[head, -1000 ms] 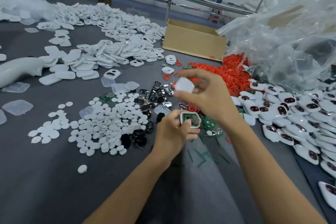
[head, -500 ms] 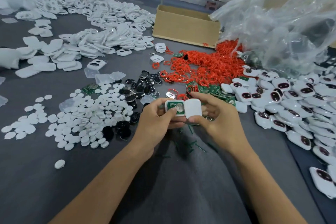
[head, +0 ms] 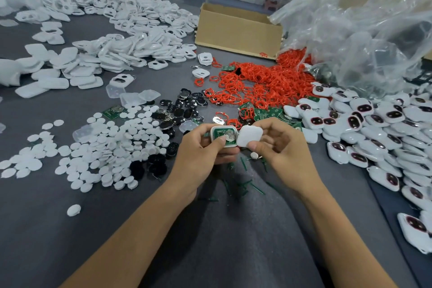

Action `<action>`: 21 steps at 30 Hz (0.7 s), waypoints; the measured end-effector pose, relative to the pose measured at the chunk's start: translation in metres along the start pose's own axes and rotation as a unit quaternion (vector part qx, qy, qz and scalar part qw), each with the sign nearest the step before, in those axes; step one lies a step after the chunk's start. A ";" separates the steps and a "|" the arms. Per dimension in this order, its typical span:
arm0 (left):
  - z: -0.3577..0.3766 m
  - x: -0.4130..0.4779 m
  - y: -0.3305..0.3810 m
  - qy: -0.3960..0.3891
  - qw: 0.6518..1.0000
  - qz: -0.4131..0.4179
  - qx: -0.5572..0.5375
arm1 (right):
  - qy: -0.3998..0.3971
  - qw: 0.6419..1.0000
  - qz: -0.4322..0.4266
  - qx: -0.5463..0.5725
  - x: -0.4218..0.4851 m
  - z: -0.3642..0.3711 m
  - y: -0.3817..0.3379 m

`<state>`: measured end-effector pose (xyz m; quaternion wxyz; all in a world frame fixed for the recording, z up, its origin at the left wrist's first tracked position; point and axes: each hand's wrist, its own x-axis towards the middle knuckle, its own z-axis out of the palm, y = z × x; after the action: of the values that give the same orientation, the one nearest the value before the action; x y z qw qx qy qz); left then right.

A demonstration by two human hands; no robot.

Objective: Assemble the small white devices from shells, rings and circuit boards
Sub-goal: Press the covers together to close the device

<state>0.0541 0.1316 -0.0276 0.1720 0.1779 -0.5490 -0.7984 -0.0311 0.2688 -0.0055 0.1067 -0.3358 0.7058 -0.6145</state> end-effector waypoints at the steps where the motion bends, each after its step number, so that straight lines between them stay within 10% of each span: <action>1: 0.000 0.000 0.000 0.000 1.000 0.000 0.000 | 0.001 1.000 0.001 0.011 0.000 0.000 0.000; 14: 0.000 -0.001 0.002 -0.008 1.000 -0.017 0.009 | 0.089 0.952 0.114 0.271 0.002 0.001 -0.004; 21: 0.001 -0.004 0.005 -0.018 1.000 -0.020 0.010 | 0.083 0.963 0.108 0.233 0.000 0.010 -0.004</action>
<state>0.0571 0.1327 -0.0225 0.1441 0.1762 -0.5560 -0.7994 -0.0241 0.2613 -0.0040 0.1882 -0.1714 0.5817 -0.7725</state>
